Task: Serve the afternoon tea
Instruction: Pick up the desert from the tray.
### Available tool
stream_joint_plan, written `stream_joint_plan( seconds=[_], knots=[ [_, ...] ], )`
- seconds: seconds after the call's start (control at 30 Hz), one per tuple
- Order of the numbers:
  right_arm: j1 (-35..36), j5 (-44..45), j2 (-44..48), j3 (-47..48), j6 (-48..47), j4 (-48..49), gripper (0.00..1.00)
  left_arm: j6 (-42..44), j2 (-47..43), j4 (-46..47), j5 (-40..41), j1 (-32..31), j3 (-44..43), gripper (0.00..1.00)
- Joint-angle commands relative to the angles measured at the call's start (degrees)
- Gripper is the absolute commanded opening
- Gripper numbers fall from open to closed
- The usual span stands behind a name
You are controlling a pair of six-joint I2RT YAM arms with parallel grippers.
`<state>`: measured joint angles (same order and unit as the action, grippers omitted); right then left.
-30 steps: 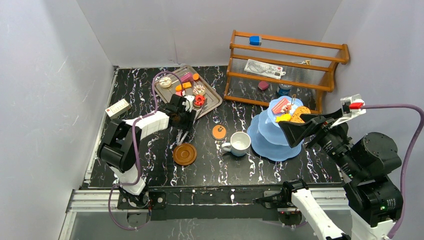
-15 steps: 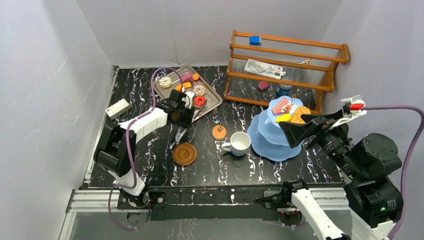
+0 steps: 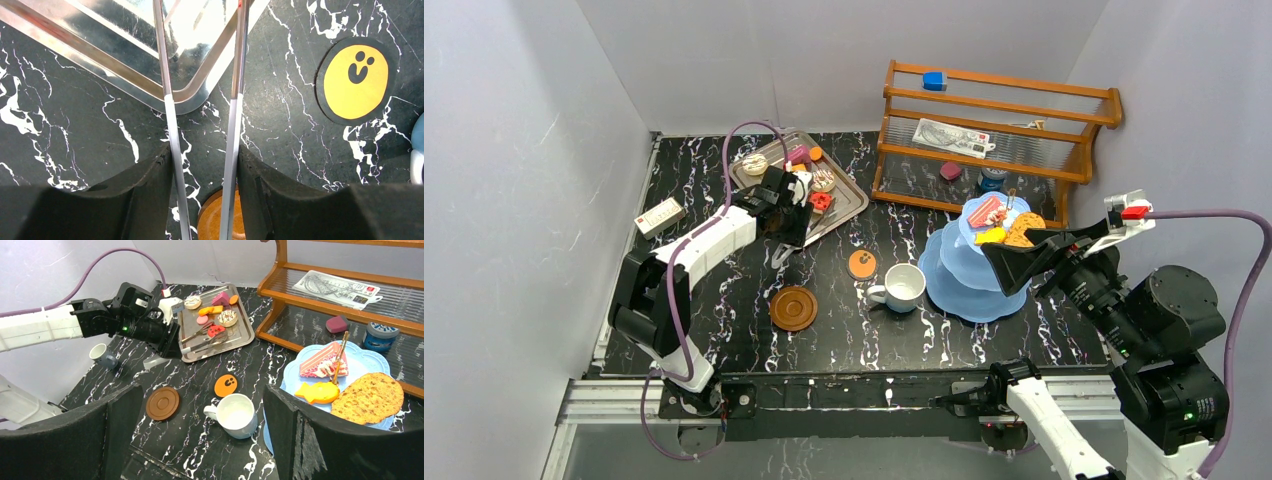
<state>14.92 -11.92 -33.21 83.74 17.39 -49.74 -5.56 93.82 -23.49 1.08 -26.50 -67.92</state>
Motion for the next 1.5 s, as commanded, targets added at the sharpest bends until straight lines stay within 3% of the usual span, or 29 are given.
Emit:
stream_joint_plan(
  seconds=[0.0,0.4,0.57,0.87,1.03,1.3,1.47],
  knots=[
    [0.0,0.1,-0.1,-0.3,-0.3,2.7,0.99,-0.5,-2.3,-2.6,2.3,-0.2,-2.9,0.42],
    [0.0,0.1,-0.1,-0.3,0.0,2.6,0.99,-5.3,-3.6,-1.5,2.4,0.1,-2.7,0.36],
    [0.0,0.1,-0.1,-0.5,0.1,2.9,0.99,-6.7,-3.1,-4.2,1.3,0.2,-3.7,0.46],
    [0.0,-0.5,0.0,-0.9,0.3,3.2,0.99,-6.4,-2.9,-5.0,2.6,0.1,-2.2,0.42],
    [0.0,-0.6,0.0,-1.0,0.5,3.4,0.99,-5.9,-2.8,-5.1,3.3,0.1,-2.8,0.50],
    [-0.1,-0.1,0.0,-0.7,0.6,3.2,0.99,-5.2,-1.8,-6.6,3.5,0.1,-5.3,0.35],
    [-0.1,-0.1,0.1,-0.7,0.8,3.4,0.99,-4.9,-1.3,-8.4,3.5,0.1,-7.8,0.35]
  ],
)
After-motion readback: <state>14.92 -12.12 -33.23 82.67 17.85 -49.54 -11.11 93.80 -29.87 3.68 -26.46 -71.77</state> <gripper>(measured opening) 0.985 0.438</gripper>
